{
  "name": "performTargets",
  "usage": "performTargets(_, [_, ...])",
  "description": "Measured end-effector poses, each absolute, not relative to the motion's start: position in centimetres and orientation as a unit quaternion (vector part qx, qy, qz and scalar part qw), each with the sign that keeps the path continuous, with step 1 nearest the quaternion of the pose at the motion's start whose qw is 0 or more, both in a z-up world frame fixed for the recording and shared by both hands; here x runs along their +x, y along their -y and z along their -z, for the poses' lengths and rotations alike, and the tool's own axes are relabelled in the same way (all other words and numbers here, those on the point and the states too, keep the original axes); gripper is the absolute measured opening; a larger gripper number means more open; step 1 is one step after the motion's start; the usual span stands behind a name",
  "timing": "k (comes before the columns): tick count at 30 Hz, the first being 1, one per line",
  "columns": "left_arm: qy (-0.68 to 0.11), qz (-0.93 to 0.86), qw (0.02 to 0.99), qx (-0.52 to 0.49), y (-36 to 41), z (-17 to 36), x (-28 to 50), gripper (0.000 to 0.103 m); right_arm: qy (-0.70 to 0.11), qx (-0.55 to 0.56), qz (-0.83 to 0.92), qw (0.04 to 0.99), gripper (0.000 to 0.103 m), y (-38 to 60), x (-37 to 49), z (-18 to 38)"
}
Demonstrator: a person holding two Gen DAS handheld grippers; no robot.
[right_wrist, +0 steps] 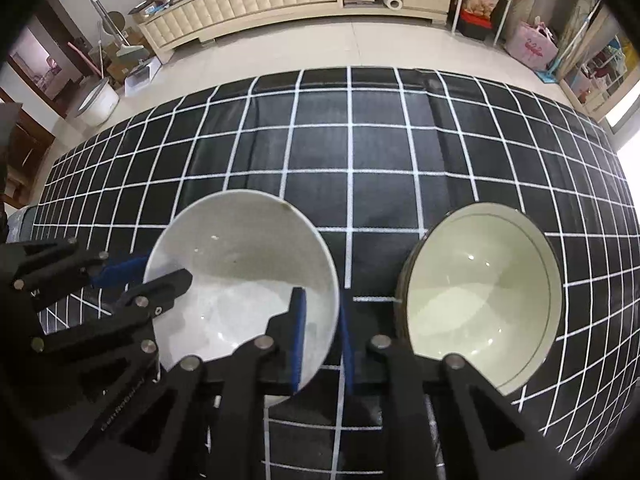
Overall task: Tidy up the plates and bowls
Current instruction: 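Grasp the rim of the second white bowl with both grippers, then carry the second white bowl and lower it into the first, opening both grippers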
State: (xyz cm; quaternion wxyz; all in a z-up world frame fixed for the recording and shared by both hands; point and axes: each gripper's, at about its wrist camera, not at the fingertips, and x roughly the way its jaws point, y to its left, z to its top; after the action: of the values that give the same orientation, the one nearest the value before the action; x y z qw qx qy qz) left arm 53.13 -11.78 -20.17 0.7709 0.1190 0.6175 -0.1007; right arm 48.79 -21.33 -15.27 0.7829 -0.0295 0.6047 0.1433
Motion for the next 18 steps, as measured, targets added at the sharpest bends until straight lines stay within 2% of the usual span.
performTargets(4, [-0.626, 0.101, 0.764, 0.121, 12.2, 20.9, 53.3, 0.012, -0.615, -0.023, -0.144, 0.775, 0.013, 21.5, 49.0, 16.0])
performTargets(14, [-0.624, 0.11, 0.763, 0.128, 12.0, 21.1, 52.6, 0.012, -0.61, -0.005, -0.147, 0.778, 0.012, 21.5, 48.2, 15.4])
performTargets(18, [-0.617, 0.11, 0.769, 0.128, 11.4, 19.7, 51.6, 0.012, -0.604, -0.009, -0.148, 0.783, 0.012, 21.0, 47.2, 14.2])
